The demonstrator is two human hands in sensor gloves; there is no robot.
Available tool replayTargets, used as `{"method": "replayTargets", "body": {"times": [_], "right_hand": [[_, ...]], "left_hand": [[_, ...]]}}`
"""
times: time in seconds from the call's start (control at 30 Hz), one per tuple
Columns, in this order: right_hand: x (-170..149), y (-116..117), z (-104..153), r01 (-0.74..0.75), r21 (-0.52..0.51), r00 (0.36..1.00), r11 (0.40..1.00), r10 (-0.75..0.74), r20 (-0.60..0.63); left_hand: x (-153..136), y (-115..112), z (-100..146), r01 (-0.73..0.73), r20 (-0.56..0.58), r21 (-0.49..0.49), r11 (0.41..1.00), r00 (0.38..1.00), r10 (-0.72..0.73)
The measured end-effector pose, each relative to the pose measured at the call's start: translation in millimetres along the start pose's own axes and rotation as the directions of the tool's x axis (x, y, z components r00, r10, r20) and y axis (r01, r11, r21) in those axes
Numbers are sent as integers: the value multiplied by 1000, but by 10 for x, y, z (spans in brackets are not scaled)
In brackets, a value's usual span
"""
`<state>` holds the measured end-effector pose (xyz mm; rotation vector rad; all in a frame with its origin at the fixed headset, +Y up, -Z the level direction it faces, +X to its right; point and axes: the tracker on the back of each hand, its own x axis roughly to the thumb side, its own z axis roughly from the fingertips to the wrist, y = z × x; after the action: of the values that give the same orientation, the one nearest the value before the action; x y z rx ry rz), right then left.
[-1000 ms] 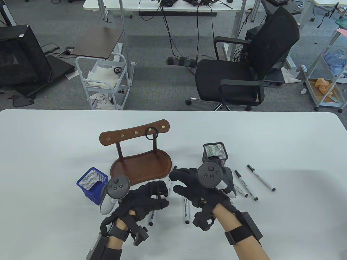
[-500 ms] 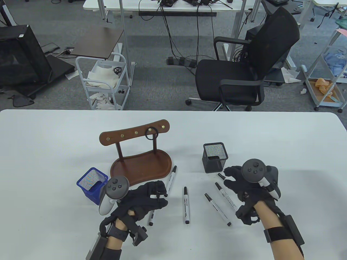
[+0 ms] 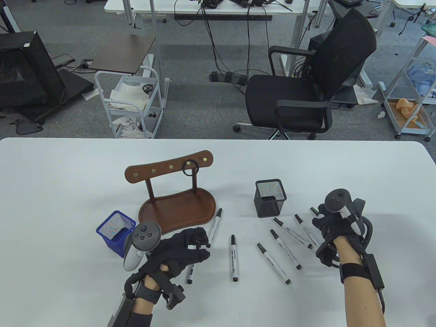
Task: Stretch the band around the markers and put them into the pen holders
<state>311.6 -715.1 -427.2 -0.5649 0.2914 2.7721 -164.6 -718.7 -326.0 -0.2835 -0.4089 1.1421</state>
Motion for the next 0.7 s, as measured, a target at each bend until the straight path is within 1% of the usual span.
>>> {"method": "replayTargets", "body": {"times": [0.13,0.23,0.37,0.43,0.7], "right_hand": [[-67,79,-126,-40,0,997,999,40,-60],[-115,120,-189,-19,5,996,1000,19,-87],[-152,154,-228,-53,11,992,999,54,-113],[-174,174,-244,-45,22,991,999,48,-125],[-186,200,-248,-47,3,988,999,46,-148]], "left_hand": [[-4,-3,-6,-5,-1,-9,1000,1000,5],[9,3,3,-1,4,-3,1000,1000,1],[10,8,5,-7,5,2,1000,1000,7],[9,5,5,-8,3,1,1000,1000,8],[3,5,6,-18,-1,5,1000,1000,18]]}}
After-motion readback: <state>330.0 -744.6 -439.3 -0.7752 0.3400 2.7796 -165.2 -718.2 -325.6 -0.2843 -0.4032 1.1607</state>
